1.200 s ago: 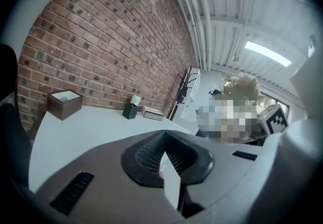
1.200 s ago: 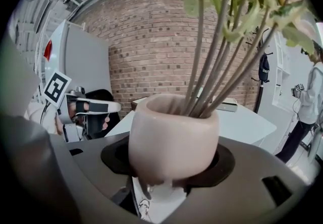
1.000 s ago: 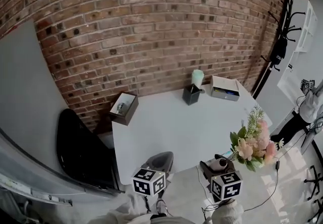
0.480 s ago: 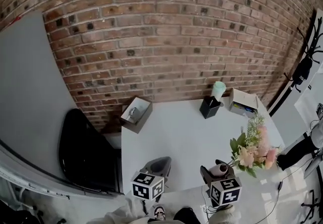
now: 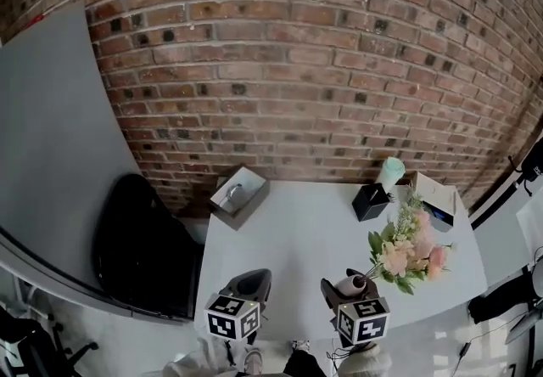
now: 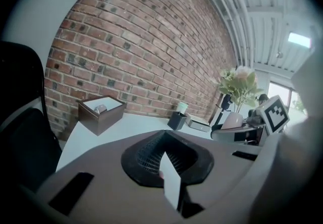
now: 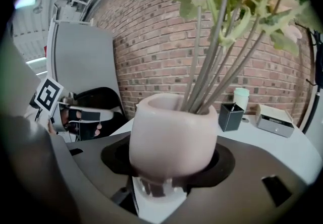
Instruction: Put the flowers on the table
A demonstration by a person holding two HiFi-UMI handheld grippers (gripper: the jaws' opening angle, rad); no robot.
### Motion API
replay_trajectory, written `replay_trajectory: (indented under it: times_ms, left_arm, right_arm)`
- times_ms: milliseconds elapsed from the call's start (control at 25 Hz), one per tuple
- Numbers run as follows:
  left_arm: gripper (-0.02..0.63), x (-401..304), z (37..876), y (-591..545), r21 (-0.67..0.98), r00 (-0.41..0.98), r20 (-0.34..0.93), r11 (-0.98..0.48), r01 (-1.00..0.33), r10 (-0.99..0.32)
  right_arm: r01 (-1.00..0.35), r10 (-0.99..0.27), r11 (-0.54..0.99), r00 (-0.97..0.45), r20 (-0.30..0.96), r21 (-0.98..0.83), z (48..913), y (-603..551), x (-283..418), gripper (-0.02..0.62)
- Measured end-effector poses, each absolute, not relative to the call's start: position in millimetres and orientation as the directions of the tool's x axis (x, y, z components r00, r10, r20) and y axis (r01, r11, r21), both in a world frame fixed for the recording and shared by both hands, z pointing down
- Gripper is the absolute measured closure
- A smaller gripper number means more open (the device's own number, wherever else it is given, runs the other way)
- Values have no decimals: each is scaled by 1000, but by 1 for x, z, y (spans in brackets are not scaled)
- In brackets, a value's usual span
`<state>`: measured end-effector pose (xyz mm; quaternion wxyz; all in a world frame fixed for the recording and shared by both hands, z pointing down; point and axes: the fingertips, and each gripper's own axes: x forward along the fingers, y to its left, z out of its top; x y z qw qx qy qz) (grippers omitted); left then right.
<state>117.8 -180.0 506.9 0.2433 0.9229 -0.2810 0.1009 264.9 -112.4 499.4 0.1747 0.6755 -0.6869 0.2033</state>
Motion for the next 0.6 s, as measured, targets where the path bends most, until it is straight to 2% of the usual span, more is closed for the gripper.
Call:
replay_trajectory:
  times_ms: [320, 600]
  left_arm:
    - [600, 162, 490, -217, 369, 763, 301, -668, -646, -572]
    - [600, 191, 511, -231, 361, 716, 344, -618, -698, -608]
  right_arm:
    - [-986, -842, 167, -140, 522, 4, 493, -170, 297, 345]
    - [-958, -819, 280, -206, 536, 59, 505, -200, 308, 345]
